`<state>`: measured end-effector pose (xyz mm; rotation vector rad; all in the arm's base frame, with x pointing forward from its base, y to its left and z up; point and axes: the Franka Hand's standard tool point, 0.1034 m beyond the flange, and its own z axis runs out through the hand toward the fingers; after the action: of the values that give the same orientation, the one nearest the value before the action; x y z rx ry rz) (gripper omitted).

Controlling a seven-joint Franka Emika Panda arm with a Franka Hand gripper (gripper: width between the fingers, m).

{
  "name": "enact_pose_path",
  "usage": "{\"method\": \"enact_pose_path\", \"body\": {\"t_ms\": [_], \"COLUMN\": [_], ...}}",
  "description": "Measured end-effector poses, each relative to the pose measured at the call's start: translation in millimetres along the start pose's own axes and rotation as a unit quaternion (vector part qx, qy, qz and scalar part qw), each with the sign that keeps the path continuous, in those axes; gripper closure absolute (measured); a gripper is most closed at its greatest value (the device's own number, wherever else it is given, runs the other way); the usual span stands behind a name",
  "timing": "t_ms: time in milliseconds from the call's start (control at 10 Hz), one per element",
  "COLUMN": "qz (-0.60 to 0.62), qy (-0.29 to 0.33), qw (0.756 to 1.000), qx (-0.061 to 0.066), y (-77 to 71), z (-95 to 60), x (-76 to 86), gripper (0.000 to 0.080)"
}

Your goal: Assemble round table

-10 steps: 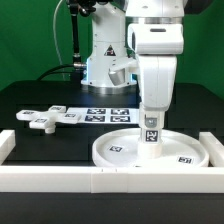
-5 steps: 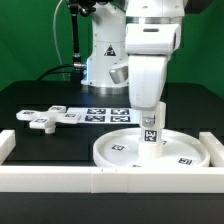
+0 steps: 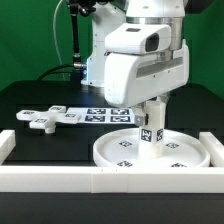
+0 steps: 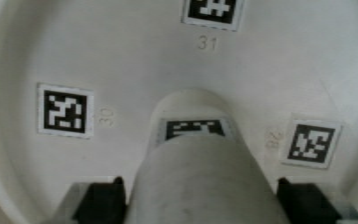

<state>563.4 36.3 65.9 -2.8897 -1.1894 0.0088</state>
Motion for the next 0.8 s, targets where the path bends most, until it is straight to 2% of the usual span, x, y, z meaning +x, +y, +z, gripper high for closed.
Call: {"method": "enact_pose_path", "body": {"t_ms": [100, 200, 300, 400, 500, 700, 800], "qz": [0.002, 0.002, -0.002, -0.014, -0.019, -0.027, -0.020], "qy": [0.000, -0.001, 0.000, -0.002, -0.004, -0.003, -0.004], "qw": [1.000, 1.000, 1.000, 1.000, 1.000, 1.000, 1.000], "qx": [0.000, 0.000, -0.001, -0.001, -0.001, -0.004, -0.003], "y": [0.0, 0.0, 0.8, 1.5, 2.5, 10.5, 9.4], "z": [0.1, 0.5, -1.5, -10.5, -19.5, -31.5, -29.5], "x": [-0.1, -0.4, -2.0, -12.6, -27.0, -57.1, -55.3], "gripper": [0.0392, 0.0310, 0.0310, 0.0185, 0.0157, 0.0152, 0.0152]}}
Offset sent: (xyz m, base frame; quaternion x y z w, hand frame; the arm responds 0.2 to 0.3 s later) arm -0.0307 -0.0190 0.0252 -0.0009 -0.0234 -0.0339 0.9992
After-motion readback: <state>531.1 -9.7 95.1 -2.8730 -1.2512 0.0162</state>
